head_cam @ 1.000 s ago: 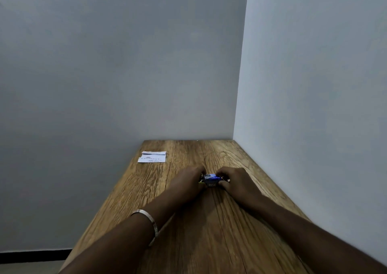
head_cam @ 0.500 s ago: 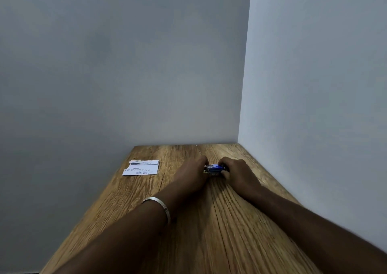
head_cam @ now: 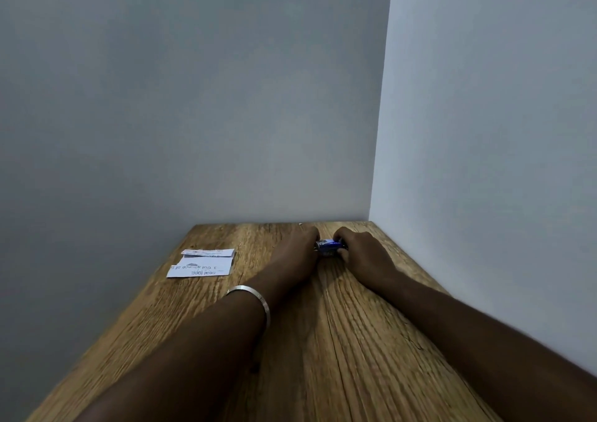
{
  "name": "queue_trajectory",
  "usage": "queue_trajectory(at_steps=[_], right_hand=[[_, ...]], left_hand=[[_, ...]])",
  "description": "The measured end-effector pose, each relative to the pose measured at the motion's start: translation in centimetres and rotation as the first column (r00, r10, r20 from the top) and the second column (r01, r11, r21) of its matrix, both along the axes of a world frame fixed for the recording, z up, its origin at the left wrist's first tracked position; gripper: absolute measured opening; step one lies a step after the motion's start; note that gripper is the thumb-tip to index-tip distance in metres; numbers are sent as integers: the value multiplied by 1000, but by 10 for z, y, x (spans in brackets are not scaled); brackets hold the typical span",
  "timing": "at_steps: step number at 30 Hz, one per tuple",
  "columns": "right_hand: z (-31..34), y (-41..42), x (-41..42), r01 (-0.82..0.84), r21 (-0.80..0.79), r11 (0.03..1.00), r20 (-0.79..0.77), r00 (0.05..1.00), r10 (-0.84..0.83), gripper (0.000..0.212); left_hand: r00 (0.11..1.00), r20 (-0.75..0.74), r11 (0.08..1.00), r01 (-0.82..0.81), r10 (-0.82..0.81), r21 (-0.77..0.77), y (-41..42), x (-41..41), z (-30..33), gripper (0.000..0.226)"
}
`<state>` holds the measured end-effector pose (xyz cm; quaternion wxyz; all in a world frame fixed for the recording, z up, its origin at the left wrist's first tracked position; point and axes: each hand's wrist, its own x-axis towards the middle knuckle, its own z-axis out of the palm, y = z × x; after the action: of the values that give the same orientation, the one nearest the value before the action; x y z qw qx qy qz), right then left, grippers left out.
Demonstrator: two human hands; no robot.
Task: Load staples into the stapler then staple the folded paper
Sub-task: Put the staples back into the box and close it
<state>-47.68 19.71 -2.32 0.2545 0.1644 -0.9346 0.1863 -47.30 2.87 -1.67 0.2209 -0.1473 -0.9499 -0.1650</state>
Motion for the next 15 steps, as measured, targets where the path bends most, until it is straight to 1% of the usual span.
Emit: queue_trajectory(at_steps=[5, 10, 12, 15], right_hand=[[-4, 0, -7, -4, -4, 1000, -20, 1000, 4, 20], [-6, 0, -7, -1, -10, 1000, -25, 1000, 1, 22], [-8, 0, -7, 3, -11, 1000, -30, 1000, -3, 29], [-7, 1, -5, 3, -19, 1000, -22, 1000, -4, 49]], left_hand=[[999, -42, 1000, -6, 6, 2, 0, -1, -8, 23], [999, -32, 1000, 3, -4, -28, 0, 4, -7, 25], [1000, -29, 1000, -2, 1, -22, 1, 5, -8, 28], [999, -42, 999, -4, 5, 34, -1, 7, -10, 40]])
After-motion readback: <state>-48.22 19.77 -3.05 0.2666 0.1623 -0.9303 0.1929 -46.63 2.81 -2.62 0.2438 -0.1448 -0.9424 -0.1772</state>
